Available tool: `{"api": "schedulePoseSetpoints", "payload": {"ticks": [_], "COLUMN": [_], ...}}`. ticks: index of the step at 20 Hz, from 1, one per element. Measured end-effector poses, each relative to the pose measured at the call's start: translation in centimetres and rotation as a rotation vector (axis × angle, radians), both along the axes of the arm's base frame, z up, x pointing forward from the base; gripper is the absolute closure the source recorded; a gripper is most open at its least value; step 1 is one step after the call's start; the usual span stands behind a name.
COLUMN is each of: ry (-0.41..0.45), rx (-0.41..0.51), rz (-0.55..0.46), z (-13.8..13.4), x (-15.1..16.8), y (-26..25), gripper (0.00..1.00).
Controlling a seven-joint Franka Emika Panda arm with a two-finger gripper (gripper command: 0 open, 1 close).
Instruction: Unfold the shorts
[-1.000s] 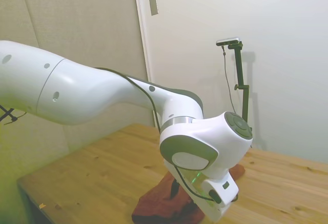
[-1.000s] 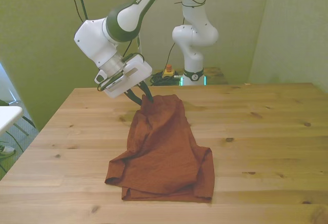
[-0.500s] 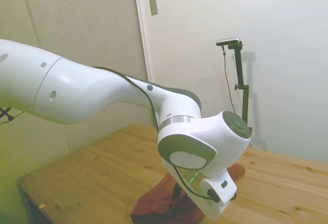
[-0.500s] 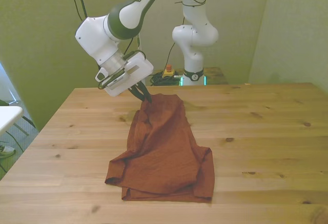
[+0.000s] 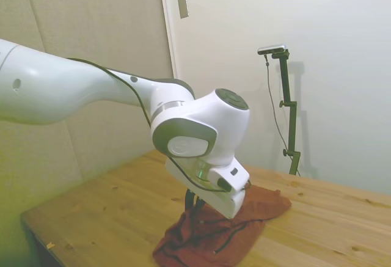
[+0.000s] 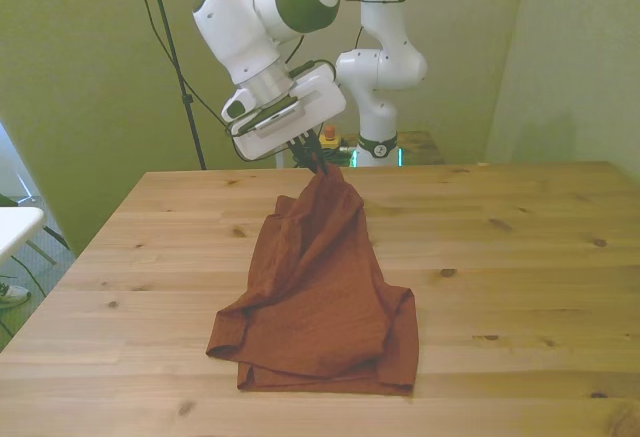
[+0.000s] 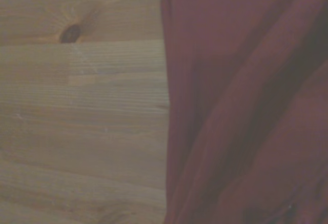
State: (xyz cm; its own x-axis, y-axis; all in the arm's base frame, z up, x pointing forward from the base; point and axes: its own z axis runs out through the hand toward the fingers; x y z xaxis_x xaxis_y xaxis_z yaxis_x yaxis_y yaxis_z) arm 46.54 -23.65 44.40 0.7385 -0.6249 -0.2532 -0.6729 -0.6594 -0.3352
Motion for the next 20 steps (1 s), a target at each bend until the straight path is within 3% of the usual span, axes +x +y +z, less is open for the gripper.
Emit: {"api": "schedulePoseSetpoints", "payload": {"ticks": [8,9,15,20], "ry": [0.002,0.009,0.093,0.12], "rx": [-0.044,-0.045,-0.024,-0.023], "rz": [0.151,0.179,0.381,0.421], "z": [0.3,0.0,-4.7,-7.1], "x": [3.8,4.3,5.0,5.0], "y": [9.6,11.2,21.4,23.3], "gripper": [1.0,0.0,0.0,0.0]}}
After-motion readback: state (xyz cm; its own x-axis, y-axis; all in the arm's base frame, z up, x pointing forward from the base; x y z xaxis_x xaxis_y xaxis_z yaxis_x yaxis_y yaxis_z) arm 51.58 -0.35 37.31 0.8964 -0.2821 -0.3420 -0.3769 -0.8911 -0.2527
